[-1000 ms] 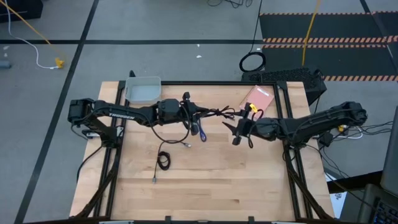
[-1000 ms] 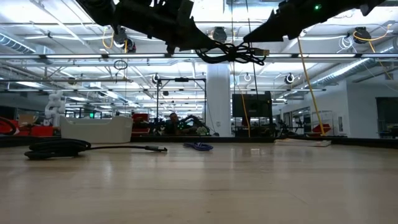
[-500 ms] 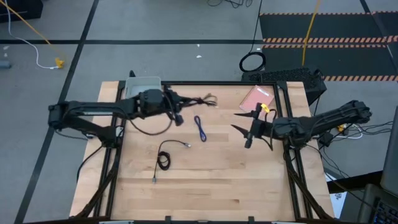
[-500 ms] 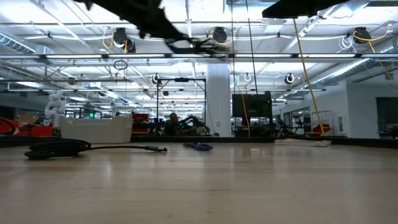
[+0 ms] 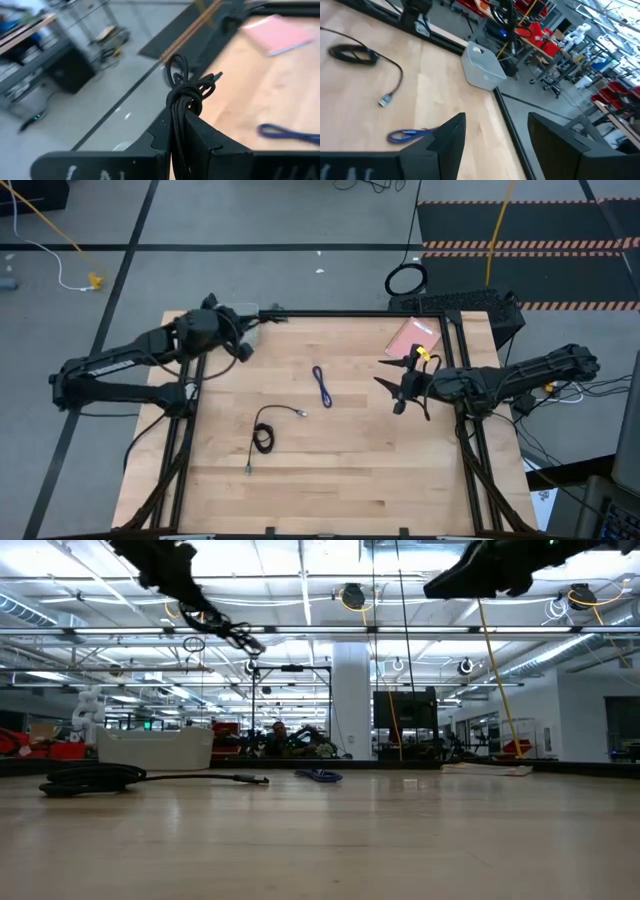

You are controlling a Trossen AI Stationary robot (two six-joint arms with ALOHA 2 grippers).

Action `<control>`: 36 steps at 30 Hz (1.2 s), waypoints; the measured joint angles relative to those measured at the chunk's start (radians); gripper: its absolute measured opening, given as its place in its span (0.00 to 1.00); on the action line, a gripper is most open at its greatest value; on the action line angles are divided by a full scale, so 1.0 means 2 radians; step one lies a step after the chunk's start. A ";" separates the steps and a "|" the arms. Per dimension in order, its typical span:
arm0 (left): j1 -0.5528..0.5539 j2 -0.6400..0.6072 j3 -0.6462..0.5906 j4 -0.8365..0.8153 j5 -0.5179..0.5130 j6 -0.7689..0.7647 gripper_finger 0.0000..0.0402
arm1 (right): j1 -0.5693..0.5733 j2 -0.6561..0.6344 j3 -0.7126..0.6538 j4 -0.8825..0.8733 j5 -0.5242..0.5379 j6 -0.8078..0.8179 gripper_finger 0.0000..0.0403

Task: Pick and place USB-C Cables
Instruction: Put the right black charger cable into the white bin

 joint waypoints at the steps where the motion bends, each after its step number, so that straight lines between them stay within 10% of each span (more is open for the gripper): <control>1: 0.008 -0.006 0.000 -0.012 -0.005 -0.004 0.10 | -0.005 0.000 -0.005 0.010 0.000 -0.006 0.52; 11: 0.103 -0.015 -0.025 -0.088 -0.020 -0.011 0.09 | -0.035 0.000 -0.042 0.107 -0.001 -0.066 0.52; 22: 0.208 -0.004 -0.145 0.030 -0.013 0.018 0.09 | -0.039 0.000 -0.042 0.108 -0.002 -0.065 0.52; 36: 0.297 0.008 -0.228 0.172 0.124 0.071 0.09 | -0.039 0.000 -0.042 0.107 -0.002 -0.070 0.52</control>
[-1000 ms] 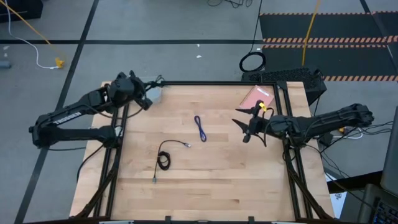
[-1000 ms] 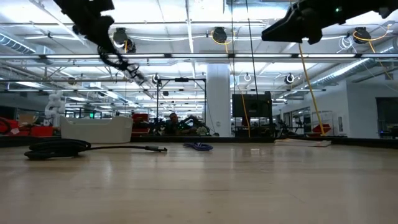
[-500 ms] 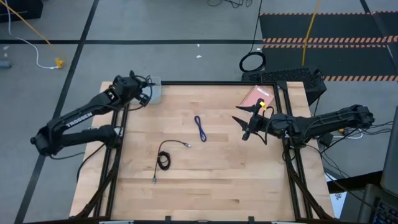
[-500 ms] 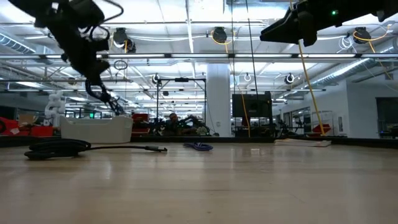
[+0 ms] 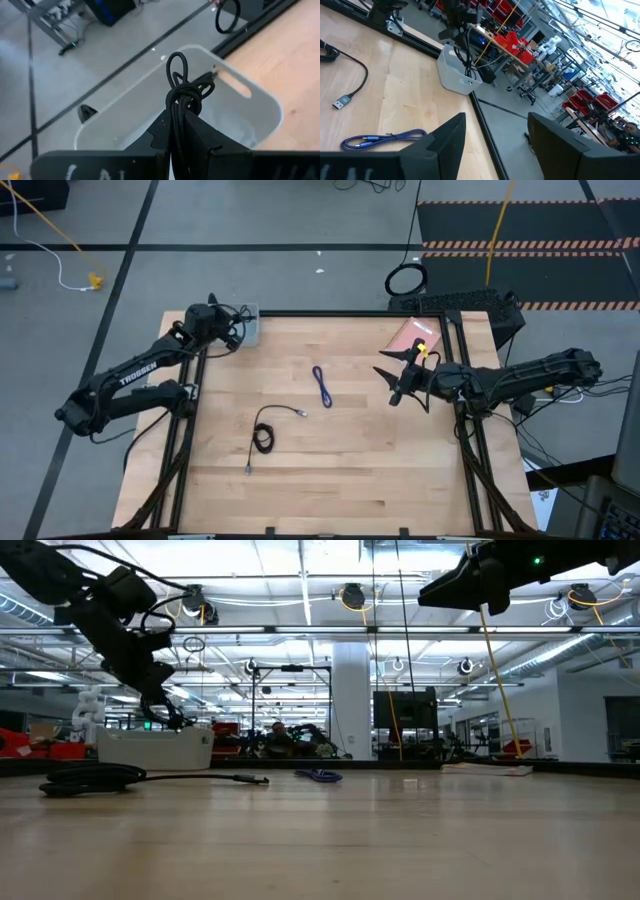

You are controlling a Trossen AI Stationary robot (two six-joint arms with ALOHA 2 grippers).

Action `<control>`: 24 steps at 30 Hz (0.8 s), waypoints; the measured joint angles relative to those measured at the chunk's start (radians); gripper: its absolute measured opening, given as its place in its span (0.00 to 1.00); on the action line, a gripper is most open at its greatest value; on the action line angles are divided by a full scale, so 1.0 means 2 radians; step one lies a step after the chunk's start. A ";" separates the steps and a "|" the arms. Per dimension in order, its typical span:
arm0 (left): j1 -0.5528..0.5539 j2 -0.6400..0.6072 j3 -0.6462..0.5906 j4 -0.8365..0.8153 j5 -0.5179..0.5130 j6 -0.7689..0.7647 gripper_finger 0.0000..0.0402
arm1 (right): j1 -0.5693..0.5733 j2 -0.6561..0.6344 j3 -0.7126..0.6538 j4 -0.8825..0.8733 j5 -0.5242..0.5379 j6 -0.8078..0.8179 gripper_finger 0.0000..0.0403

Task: Pick and place USB-C Cables
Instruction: Put the right black charger cable into the white bin, then put the black charger cable into the white bin

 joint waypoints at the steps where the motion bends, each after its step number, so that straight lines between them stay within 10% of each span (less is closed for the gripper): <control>1: 0.005 0.004 -0.001 -0.001 0.008 0.000 0.09 | 0.000 0.000 0.000 0.000 0.000 0.000 0.52; 24: 0.024 0.088 -0.001 0.045 -0.010 -0.026 0.36 | 0.000 0.000 0.000 0.000 0.000 -0.005 0.52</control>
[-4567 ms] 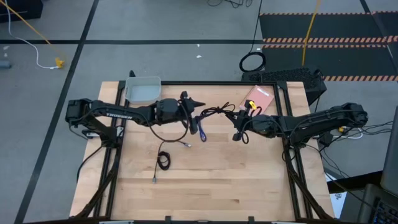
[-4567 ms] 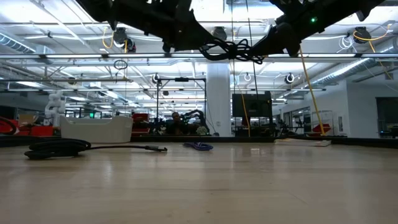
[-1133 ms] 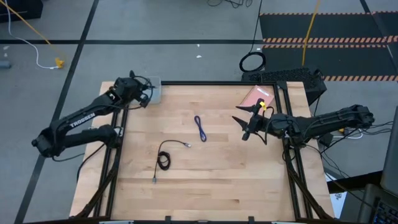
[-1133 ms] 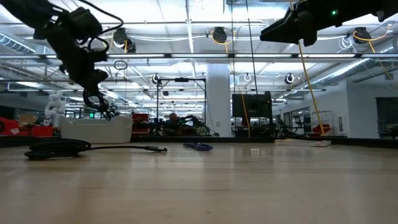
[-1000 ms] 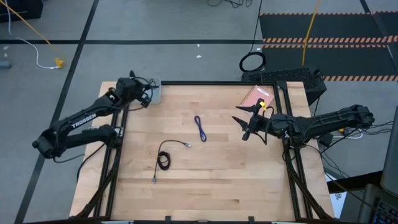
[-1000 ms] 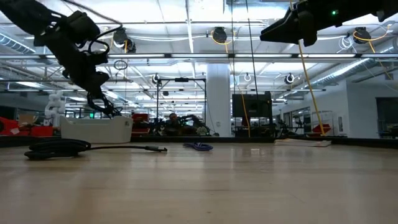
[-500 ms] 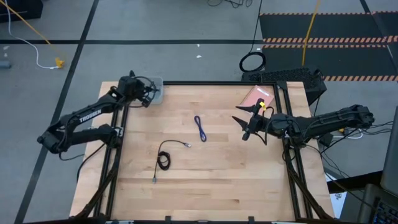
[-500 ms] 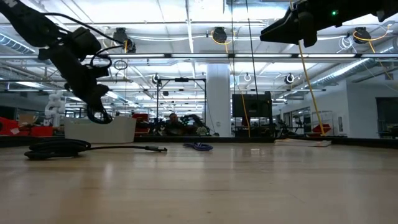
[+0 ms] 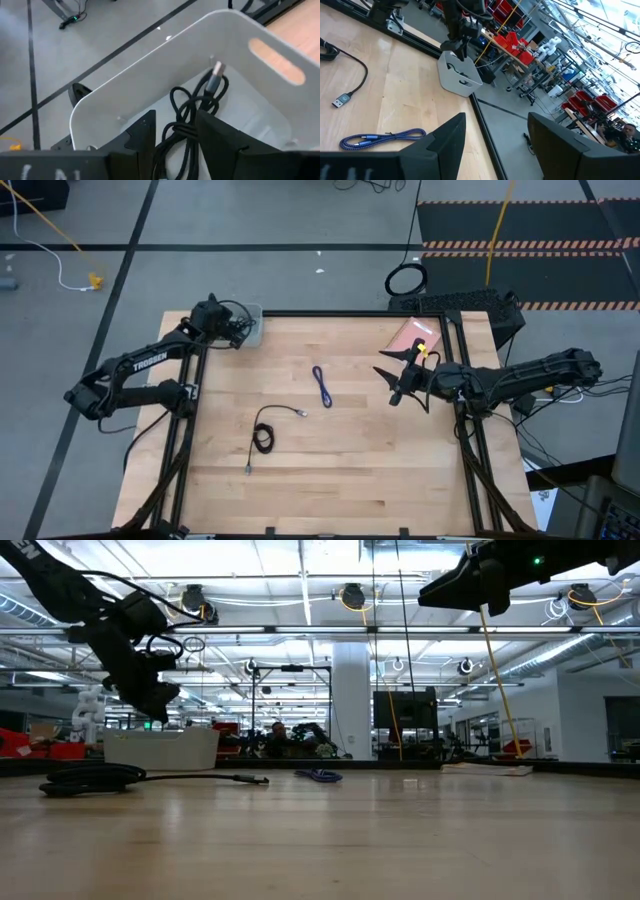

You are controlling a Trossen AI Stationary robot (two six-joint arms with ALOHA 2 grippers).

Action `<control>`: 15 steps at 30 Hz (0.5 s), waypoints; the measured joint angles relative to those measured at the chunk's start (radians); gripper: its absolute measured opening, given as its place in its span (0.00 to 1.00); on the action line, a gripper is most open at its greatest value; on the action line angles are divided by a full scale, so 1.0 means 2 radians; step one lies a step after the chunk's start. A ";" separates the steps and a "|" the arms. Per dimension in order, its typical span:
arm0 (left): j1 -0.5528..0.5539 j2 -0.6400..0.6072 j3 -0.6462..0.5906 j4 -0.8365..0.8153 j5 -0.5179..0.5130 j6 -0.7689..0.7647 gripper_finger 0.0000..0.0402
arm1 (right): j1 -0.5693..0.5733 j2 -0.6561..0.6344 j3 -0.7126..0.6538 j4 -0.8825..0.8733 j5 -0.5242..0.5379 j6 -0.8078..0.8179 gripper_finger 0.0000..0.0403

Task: Pick and place USB-C Cables
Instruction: Put the black charger cable into the white bin

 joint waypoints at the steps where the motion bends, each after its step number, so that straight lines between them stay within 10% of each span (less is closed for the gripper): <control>1: -0.004 -0.002 0.000 0.000 0.000 -0.007 0.37 | 0.000 0.000 0.000 0.000 0.000 0.000 0.52; 15: -0.206 -0.094 0.000 -0.058 0.012 -0.092 0.32 | 0.000 0.000 0.000 0.000 0.000 0.027 0.52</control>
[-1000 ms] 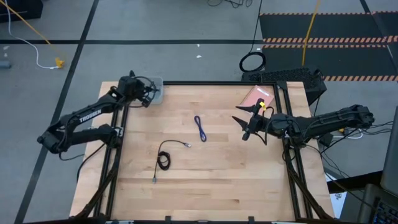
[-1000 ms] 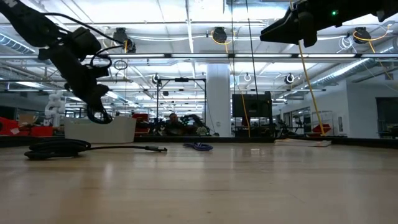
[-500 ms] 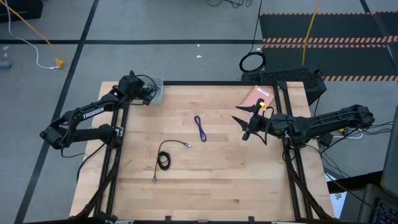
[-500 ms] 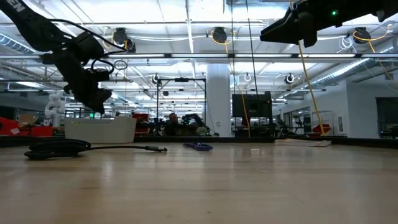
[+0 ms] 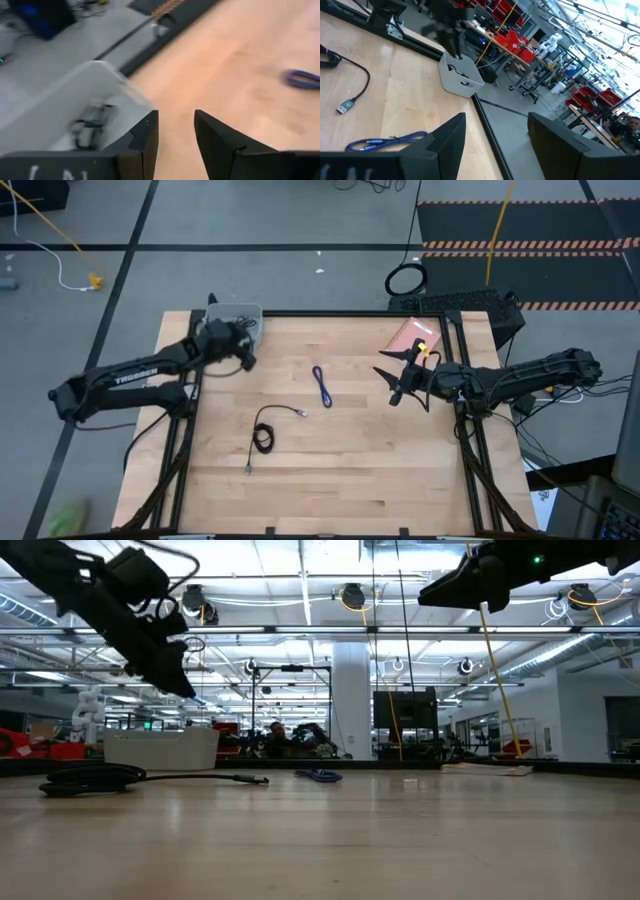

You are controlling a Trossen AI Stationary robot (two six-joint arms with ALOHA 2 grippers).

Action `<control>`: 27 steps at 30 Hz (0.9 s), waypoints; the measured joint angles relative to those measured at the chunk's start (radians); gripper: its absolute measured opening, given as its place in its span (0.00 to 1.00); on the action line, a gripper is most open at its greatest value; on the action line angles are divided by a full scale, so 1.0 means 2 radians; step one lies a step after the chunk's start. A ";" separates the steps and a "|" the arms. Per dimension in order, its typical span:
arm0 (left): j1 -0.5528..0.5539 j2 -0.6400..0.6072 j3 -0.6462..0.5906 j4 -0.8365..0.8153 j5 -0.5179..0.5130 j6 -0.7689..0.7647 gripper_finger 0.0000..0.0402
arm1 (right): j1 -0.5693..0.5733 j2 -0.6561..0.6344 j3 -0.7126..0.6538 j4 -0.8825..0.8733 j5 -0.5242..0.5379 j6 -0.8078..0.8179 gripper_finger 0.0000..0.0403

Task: Pick and place USB-C Cables
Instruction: Put the black charger cable into the white bin

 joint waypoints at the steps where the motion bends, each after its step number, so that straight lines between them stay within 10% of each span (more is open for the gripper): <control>1: -0.021 -0.007 0.000 -0.010 -0.001 -0.012 0.31 | 0.000 0.000 0.000 0.000 0.000 0.003 0.52; 19: -0.409 0.004 0.001 -0.055 -0.035 -0.273 0.30 | 0.001 0.001 0.000 -0.026 -0.053 0.109 0.52; 27: -0.493 0.082 0.001 -0.056 -0.047 -0.399 0.52 | 0.016 0.001 0.000 -0.041 -0.094 0.146 0.52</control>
